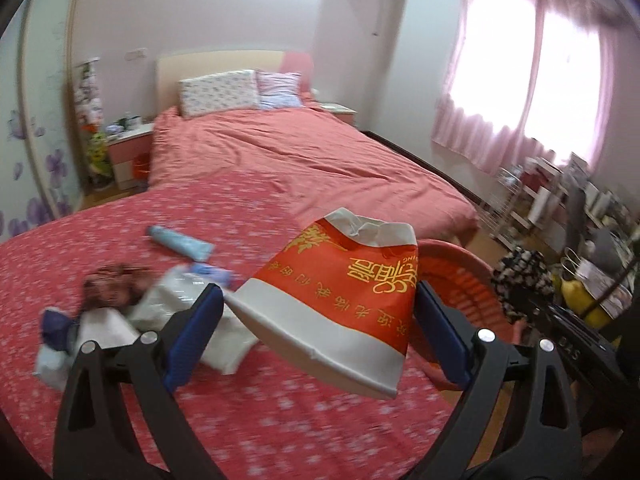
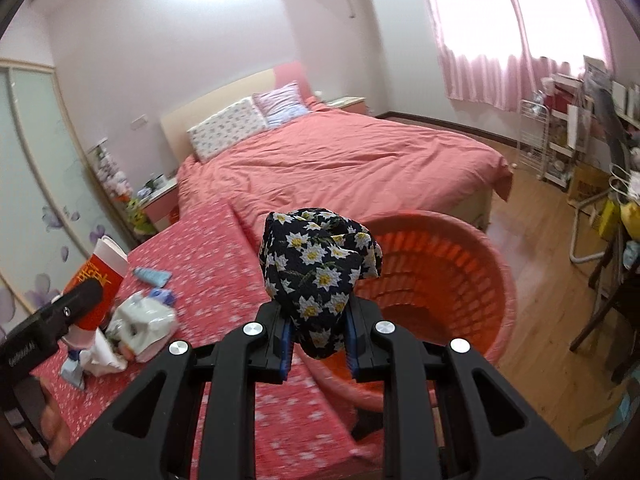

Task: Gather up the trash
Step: 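Carry the cup and cloth to the orange basket and release both inside, then return to the bed and grasp the blue-and-white wrapper with the left tool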

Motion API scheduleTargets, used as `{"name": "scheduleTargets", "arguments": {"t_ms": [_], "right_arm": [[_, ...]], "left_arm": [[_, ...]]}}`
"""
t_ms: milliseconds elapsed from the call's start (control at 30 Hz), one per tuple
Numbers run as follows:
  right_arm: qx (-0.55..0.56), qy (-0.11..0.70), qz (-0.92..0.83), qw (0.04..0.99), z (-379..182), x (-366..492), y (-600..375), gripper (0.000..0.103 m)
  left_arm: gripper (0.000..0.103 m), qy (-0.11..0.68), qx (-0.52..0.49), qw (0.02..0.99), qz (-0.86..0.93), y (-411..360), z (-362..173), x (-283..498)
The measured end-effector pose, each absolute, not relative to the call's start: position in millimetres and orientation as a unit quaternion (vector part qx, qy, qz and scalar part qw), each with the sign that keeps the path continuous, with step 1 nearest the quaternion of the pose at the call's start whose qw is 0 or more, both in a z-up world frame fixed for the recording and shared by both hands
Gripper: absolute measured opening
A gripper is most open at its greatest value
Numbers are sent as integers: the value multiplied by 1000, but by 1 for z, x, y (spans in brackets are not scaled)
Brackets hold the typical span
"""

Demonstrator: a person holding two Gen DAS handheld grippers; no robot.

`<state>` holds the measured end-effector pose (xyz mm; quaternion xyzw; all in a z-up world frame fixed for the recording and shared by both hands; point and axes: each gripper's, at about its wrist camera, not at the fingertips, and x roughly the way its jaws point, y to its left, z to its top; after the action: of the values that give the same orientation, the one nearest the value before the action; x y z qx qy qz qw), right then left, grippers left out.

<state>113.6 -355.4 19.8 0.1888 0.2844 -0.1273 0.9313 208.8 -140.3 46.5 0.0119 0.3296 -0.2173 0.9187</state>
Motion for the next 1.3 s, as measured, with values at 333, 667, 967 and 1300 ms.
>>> {"name": "scheduleTargets", "arguments": {"t_ms": [333,667,967,1300], "right_arm": [[214,284,-149,923,7,120,-396,21],[263,295,-146,907,-9,128,-435,25],[303,305,-147,891,-23,126,-448,55],[282,307,-166,894,-15,120,-446,55]], "left_arm": [[92,353,30,890,-288,-218,12,214],[92,375,50,870,-315,-270,-17,224],[94,412,68,853,-313,-291,-49,236],[95,423,62,855,-296,-271,-56,240]]}}
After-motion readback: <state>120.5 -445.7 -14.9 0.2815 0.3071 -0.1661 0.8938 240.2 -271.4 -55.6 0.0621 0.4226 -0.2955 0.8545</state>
